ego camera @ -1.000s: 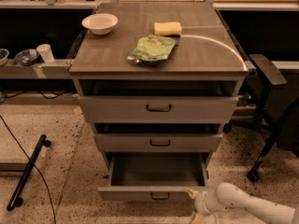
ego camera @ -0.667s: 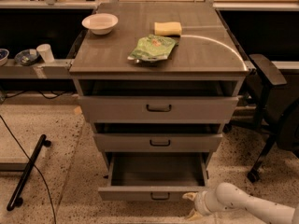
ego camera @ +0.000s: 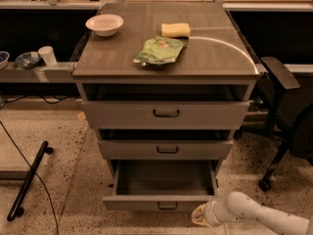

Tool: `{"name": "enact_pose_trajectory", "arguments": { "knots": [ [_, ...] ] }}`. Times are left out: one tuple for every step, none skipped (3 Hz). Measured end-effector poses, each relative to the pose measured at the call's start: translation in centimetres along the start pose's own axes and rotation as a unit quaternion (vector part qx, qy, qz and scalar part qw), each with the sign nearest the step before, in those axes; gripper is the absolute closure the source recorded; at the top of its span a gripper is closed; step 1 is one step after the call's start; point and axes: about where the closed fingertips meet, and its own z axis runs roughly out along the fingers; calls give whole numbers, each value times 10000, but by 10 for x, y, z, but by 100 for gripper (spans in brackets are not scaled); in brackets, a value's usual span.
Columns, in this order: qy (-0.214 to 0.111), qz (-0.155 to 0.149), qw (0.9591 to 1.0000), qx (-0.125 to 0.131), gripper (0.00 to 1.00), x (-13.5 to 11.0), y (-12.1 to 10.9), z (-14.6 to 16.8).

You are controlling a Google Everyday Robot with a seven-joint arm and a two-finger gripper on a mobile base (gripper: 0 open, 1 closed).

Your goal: Close bottom drawer

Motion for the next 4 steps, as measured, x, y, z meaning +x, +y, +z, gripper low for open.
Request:
{"name": "enact_pose_trajectory", "arguments": {
  "knots": [
    [-6, -1, 10000, -3, 100, 0, 0, 0],
    [218, -121, 9994, 225, 100, 9, -11, 18],
    [519, -261, 9967, 571, 100, 24, -30, 40],
    [631, -360, 9946, 735, 82, 30, -44, 52]
  ]
}}
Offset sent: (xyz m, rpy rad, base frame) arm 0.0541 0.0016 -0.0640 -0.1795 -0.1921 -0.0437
